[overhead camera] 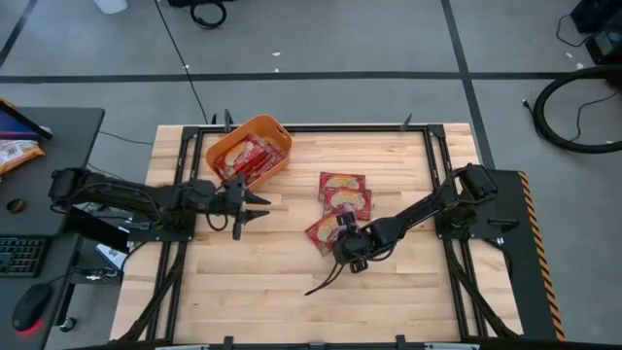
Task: Sort popcorn bags into baskets
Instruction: Put the red popcorn pack into the orange bin
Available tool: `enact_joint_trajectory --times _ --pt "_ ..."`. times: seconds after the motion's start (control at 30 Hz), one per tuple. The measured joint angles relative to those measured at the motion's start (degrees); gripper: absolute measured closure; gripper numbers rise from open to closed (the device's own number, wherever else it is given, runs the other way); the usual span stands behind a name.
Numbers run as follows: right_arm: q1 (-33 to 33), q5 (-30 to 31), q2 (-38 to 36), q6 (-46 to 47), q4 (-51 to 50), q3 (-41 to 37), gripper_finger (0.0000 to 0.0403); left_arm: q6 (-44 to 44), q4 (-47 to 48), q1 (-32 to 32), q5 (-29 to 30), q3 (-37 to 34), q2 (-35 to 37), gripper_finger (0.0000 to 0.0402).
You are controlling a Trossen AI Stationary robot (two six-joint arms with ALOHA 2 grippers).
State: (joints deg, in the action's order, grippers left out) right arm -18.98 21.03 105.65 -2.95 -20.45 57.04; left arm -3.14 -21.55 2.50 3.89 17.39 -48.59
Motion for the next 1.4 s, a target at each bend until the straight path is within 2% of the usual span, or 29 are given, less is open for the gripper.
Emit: enact_joint_trajectory --times 0.13,0.43,0.63,0.8,1.07,1.4 --pt "0.0 0.7 0.0 0.0 0.1 0.3 0.0394 0.0 0.6 0.0 -2.0 0.0 2.9 0.0272" --pt "-0.3 3.5 0.1 -4.2 -5.5 9.5 0.0397 -1.0 9.2 0.0 -2.7 0.0 7.8 0.0272" --pt "1.5 8.2 0.0 -5.1 -13.5 18.7 0.0397 0.5 7.2 0.0 -1.4 0.0 10.8 0.0272" --pt "4.1 9.6 0.0 -9.7 -13.9 24.3 0.0398 2.3 10.0 0.0 0.2 0.0 15.0 0.0272" --pt "10.4 8.9 0.0 -19.0 -5.7 26.0 0.0398 2.3 15.1 0.0 1.0 0.0 19.1 0.0272" --pt "18.9 -0.4 0.2 -32.0 10.8 26.1 0.0398 2.3 12.7 6.1 -0.3 0.0 21.0 0.0272"
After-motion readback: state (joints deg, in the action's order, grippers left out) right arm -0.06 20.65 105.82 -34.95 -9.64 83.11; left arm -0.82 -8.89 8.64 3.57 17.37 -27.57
